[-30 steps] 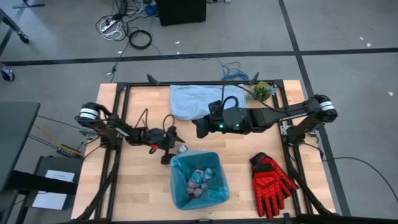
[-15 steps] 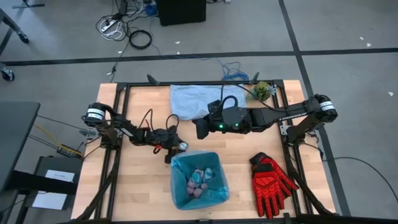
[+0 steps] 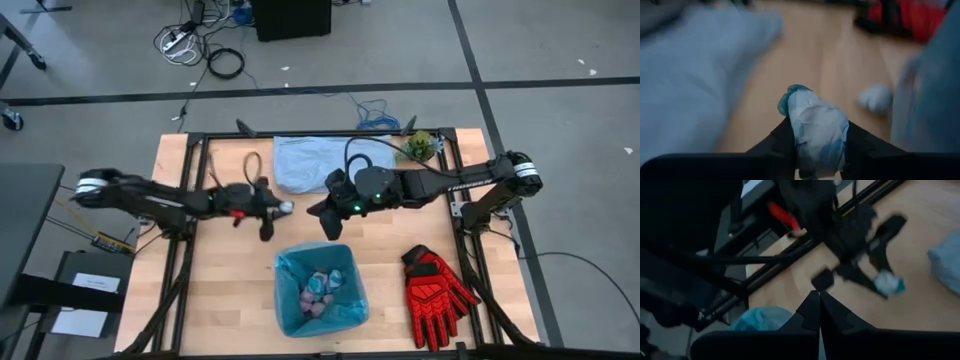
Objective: Place trash/remove bag and relplace
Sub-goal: Put the blue crumbled trash bag into the trash bin
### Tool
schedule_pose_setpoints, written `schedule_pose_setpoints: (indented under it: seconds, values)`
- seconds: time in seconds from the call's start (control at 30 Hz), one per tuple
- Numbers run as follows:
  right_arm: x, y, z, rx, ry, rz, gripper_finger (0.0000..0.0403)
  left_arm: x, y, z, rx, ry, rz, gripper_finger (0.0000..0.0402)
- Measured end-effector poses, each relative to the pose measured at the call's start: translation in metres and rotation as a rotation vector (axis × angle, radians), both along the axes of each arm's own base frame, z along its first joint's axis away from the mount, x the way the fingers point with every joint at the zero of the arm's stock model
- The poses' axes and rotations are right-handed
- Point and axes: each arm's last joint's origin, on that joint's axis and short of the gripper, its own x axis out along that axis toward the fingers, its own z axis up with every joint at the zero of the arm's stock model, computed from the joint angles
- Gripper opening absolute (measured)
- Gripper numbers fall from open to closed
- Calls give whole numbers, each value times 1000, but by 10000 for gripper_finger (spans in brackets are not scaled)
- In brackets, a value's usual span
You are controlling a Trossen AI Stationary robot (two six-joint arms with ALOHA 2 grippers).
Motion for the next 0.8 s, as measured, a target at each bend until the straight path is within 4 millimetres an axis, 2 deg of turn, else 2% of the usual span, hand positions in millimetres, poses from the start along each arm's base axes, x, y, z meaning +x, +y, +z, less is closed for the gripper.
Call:
schedule_pose_setpoints:
  seconds: [0.17, 0.37, 0.53, 0.67, 0.8]
  values:
    - [1, -9, 0, -44, 6, 20, 0, -11, 9, 52, 66, -35, 76, 101]
    - [2, -24, 2, -32, -19, 48, 0, -15, 9, 110, 98, -73, 64, 99]
    - [4, -27, 8, -25, -86, 58, 2, -15, 0, 151, 58, -153, -119, 99]
    - [4, -23, 13, -67, -136, 66, 19, -16, -8, 173, 54, -221, -213, 99]
    - [4, -13, 13, -90, -134, 69, 61, -16, -14, 181, 62, -243, -243, 99]
